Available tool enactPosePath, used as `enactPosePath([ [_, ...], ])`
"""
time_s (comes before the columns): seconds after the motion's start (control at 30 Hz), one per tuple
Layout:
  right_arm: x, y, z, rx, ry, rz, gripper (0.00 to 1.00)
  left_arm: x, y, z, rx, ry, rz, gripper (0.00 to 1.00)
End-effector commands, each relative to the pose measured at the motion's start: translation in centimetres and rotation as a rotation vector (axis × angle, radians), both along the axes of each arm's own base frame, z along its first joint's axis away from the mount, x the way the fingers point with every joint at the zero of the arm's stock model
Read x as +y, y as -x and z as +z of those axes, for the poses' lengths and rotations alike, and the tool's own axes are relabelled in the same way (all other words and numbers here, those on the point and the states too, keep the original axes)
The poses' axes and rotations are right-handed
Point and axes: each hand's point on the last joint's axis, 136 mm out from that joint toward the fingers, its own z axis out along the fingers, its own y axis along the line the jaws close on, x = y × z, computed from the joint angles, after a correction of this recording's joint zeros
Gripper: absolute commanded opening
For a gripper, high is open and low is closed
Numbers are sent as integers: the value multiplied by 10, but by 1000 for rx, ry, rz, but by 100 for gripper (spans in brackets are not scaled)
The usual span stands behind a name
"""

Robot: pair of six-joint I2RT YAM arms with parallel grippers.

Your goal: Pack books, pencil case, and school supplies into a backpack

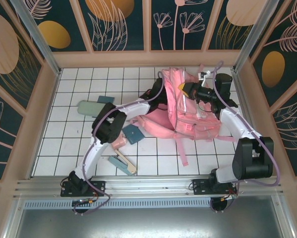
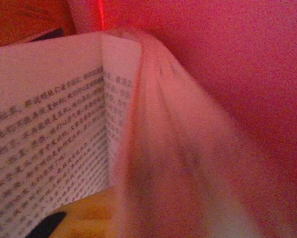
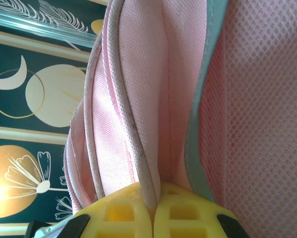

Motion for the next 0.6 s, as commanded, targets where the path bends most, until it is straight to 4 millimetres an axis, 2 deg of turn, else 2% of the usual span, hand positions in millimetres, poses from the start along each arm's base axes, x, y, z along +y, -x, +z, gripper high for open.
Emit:
enactPosePath([
  [0.0, 2, 5, 40, -180, -13, 2, 0, -40, 19, 23, -72, 44, -111, 43],
  [0.07, -2, 4, 39, -185, 9, -21, 0, -38, 20, 27, -91, 26, -111, 52],
  [0.17, -20, -4, 37, -195, 80, -109, 0, -17, 16, 33, -141, -40, -70, 60],
  [0.27, -46, -15, 31, -177, 162, -235, 0, 11, 17, 33, -141, -74, -31, 64],
  [0.33, -62, -21, 27, -172, 200, -297, 0, 30, 19, 40, -161, -94, -11, 66],
  [0.57, -87, -34, 10, -133, 279, -380, 0, 63, 44, 59, -236, -198, -41, 70],
])
